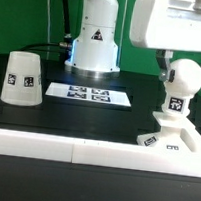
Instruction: Assemble lamp
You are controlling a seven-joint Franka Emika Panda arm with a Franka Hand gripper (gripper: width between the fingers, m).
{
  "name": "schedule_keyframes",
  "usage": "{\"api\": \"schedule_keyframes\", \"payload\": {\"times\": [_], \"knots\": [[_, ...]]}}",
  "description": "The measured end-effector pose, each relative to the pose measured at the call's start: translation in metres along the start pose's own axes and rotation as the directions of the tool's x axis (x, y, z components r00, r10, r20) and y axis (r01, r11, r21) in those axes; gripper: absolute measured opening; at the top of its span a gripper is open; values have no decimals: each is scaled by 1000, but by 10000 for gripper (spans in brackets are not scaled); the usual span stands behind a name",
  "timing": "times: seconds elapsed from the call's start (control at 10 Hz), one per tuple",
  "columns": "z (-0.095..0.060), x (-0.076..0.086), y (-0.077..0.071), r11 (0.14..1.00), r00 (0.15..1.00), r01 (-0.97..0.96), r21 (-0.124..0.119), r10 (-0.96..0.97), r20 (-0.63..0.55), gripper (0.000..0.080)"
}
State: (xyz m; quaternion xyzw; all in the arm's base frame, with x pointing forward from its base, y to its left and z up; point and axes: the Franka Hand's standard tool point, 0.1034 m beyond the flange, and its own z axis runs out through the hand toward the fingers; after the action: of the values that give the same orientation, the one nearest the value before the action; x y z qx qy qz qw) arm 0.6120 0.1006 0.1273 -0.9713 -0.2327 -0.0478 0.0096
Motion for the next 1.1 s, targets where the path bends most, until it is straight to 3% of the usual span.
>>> {"api": "schedule_keyframes", "payload": {"times": [0.2, 0.4, 0.6, 0.9, 1.0, 1.1], "knots": [[-2, 1, 0, 981, 981, -194, -1, 194, -14, 576], [-3, 1, 1, 910, 910, -414, -11, 414, -20, 577], [-3, -2, 2, 747, 747, -664, -16, 664, -22, 578], [0, -5, 3, 554, 554, -832, -14, 832, -19, 579], [0, -5, 3, 539, 540, -842, -13, 842, -19, 579], [0, -6, 3, 473, 473, -881, -9, 881, -16, 579]]}}
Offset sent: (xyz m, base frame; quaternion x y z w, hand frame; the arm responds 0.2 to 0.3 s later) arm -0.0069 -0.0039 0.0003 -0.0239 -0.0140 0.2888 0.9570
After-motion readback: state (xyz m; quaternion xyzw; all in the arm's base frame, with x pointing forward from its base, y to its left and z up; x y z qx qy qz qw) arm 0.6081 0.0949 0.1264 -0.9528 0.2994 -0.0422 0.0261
